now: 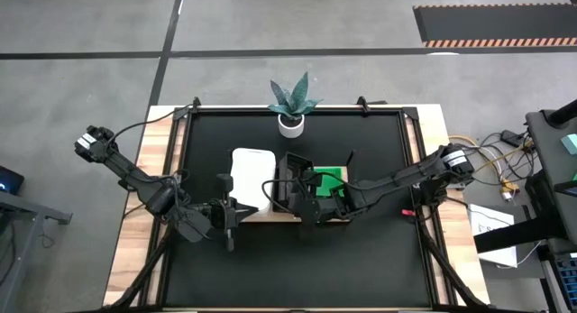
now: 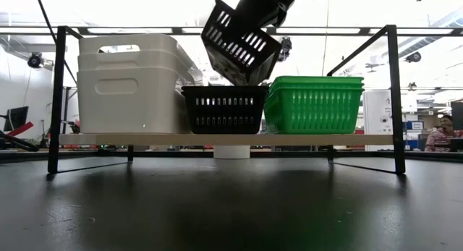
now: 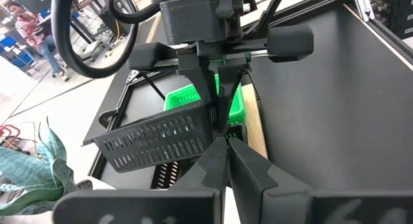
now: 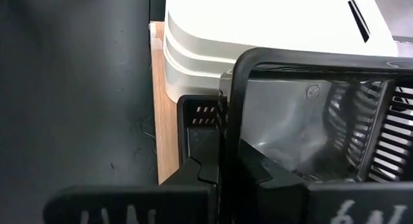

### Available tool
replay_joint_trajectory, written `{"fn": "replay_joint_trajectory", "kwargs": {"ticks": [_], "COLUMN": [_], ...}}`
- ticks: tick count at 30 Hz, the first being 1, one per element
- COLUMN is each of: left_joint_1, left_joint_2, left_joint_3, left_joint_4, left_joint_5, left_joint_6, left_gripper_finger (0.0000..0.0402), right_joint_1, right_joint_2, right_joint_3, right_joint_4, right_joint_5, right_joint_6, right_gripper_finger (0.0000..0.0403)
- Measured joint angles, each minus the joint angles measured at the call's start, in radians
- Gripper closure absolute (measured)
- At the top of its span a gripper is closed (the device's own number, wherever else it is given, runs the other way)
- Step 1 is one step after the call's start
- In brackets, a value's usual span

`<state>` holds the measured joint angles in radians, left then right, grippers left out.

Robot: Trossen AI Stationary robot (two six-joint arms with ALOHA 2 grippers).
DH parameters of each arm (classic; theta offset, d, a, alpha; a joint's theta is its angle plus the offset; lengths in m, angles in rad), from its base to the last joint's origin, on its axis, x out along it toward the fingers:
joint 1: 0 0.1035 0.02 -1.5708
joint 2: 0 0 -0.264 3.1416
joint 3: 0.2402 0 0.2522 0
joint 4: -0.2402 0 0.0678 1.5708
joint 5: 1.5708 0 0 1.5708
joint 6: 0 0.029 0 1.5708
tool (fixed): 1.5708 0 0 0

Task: Stack baskets on shelf by color
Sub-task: Stack the black bin on the top of the other black bins on the shelf

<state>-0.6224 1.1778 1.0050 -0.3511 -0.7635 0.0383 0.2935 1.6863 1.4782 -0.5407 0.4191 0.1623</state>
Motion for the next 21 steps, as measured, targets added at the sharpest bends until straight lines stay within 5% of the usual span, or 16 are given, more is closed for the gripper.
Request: {"fn": "replay_joint_trajectory", "kwargs": {"ticks": [21], "left_joint_1": [0.0], "left_joint_2": [0.0], "left_joint_3": [-0.001], "left_joint_4": [-0.001], "left_joint_5": [0.0], "left_joint_6": [0.0], "left_gripper_finger": [0.0401], "right_joint_1": [-0.011], "right_joint_2": [0.029], "right_joint_3": [-0.015], "right_joint_4": [0.001], "right_joint_5": [0.0], "right_joint_6": [-0.006], "right_gripper_finger": [0.0394]}}
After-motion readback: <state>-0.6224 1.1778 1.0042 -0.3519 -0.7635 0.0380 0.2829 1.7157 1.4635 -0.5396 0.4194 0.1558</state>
